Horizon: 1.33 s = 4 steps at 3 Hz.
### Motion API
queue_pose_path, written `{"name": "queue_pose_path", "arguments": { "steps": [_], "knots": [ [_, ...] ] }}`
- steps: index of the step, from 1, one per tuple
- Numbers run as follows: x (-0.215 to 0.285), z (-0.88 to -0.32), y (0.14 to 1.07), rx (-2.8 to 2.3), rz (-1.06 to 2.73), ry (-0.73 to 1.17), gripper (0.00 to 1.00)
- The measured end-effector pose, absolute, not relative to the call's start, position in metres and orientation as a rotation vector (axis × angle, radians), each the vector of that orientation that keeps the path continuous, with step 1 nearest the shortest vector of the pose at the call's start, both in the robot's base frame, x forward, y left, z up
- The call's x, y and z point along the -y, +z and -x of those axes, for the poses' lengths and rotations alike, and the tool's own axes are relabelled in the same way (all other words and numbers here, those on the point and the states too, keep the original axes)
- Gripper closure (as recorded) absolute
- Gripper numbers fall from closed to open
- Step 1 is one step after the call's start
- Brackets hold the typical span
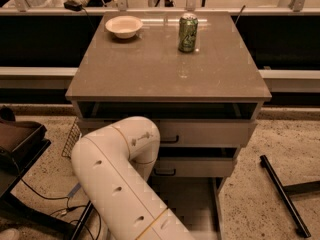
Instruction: Pick blue plastic bottle from bottom drawer and place on counter
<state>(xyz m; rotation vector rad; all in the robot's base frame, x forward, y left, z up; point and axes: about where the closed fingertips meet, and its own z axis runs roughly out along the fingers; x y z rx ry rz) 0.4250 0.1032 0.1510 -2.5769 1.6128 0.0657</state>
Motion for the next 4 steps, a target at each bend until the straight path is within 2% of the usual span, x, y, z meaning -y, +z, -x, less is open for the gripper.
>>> {"name": "queue_pose_path", "arguments": {
  "steps": [2,4],
  "knots": [
    [-0.080,-0.422,0.231,-1.623,2.572,0.241,1.00],
    [-0.041,-0.423,0.316,-1.615,2.415,0.386,1.00]
  ]
}}
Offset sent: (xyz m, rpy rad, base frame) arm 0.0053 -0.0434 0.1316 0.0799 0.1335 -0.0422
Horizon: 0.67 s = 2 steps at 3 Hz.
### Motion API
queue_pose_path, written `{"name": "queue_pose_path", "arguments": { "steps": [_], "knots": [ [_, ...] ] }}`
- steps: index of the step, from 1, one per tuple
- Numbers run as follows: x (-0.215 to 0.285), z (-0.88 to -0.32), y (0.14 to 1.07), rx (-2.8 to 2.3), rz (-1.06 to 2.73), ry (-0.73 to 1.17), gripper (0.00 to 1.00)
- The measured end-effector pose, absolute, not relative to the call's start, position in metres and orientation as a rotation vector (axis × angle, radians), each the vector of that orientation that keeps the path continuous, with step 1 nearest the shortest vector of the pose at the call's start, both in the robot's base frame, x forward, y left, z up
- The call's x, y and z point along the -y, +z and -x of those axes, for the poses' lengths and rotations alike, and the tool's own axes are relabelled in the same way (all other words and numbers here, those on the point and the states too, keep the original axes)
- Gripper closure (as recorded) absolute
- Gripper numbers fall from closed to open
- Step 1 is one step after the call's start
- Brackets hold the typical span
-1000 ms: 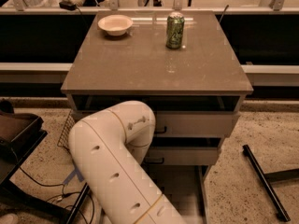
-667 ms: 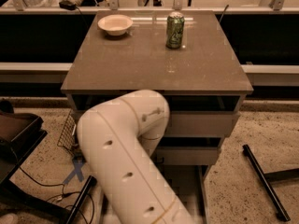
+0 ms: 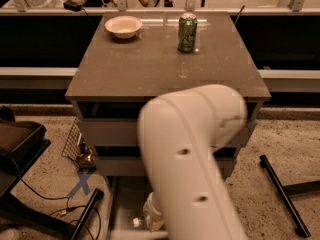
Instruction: Pick blue plastic bottle from bottom drawer and place on counter
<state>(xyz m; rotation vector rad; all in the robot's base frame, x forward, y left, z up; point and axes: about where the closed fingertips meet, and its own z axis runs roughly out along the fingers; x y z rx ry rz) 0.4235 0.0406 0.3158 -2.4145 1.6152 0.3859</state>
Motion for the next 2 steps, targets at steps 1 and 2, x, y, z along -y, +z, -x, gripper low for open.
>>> {"name": "queue_pose_path", "arguments": {
  "steps": [1,2],
  "knots": [
    [-0.020,-0.427,0.355,-1.545,2.268,0.471,1.00],
    [0.018,-0.438,0.375,-1.566,2.131,0.493,1.00]
  ]
}}
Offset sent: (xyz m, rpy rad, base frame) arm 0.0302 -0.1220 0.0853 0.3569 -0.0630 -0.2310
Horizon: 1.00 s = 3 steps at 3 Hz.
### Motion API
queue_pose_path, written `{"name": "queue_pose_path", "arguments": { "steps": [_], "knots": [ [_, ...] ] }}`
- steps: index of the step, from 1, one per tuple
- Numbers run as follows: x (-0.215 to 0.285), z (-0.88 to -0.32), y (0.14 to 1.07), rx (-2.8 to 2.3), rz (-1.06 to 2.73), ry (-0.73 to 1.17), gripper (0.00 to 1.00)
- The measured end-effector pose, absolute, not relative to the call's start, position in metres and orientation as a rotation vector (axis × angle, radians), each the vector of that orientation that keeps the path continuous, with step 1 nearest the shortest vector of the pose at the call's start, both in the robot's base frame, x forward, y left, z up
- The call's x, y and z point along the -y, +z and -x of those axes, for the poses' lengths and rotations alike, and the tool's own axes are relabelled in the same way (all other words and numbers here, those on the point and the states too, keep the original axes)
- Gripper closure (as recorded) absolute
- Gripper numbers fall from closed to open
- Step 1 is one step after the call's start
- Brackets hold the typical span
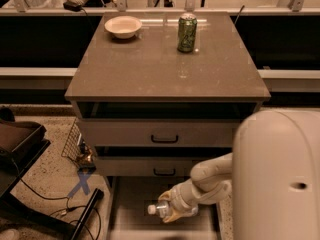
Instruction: Pick blue plastic bottle from bottom drawer and place on counter
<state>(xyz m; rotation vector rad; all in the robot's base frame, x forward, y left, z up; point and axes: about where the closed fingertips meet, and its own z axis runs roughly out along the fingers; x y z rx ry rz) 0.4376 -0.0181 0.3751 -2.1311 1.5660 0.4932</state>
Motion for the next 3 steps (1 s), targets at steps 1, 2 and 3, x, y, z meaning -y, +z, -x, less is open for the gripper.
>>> {"name": "queue_pose_path", "arguments": {
  "steps": [1,2,3],
  "knots": [
    [0.035,-0.435,0.376,-1.601,2.094,0.491,1.00],
    [0.028,-0.435,0.377,-1.577,2.101,0.504,1.00],
    [0.028,-0.443,0.395,-1.539,2.031,0.572,1.00]
  ]
}}
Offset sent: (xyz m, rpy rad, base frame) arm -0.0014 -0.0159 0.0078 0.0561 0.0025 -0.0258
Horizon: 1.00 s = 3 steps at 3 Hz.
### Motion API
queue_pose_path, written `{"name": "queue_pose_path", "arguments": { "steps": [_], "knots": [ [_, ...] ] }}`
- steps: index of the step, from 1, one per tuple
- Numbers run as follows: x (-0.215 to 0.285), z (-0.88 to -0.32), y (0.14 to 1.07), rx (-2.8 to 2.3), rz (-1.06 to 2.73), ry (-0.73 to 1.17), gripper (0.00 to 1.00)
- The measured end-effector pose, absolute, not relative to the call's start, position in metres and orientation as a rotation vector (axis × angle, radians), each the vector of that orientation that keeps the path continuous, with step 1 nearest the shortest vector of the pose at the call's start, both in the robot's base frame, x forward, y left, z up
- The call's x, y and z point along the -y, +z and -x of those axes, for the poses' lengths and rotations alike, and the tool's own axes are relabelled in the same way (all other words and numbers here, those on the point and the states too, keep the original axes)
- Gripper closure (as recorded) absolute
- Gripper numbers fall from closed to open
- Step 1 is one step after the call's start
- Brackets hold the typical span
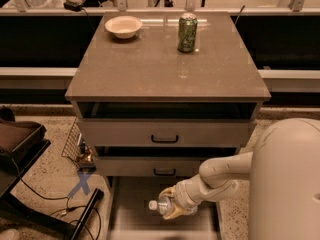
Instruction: Pick blue plastic bottle from bottom drawer and place on counter
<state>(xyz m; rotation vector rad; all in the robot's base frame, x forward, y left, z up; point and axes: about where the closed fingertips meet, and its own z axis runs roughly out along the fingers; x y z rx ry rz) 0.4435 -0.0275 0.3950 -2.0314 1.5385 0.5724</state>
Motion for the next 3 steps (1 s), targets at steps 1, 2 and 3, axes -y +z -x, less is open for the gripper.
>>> {"name": "queue_pose_path", "arguments": {
  "steps": [1,2,3],
  "knots": [
    [0.025,-0.454,0.437,-1.489,1.903,0.685,1.00],
    [0.028,-0.453,0.496,-1.444,1.763,0.764,1.00],
    [0.049,-0.447,0.574,-1.446,1.620,0.729,1.00]
  ]
}}
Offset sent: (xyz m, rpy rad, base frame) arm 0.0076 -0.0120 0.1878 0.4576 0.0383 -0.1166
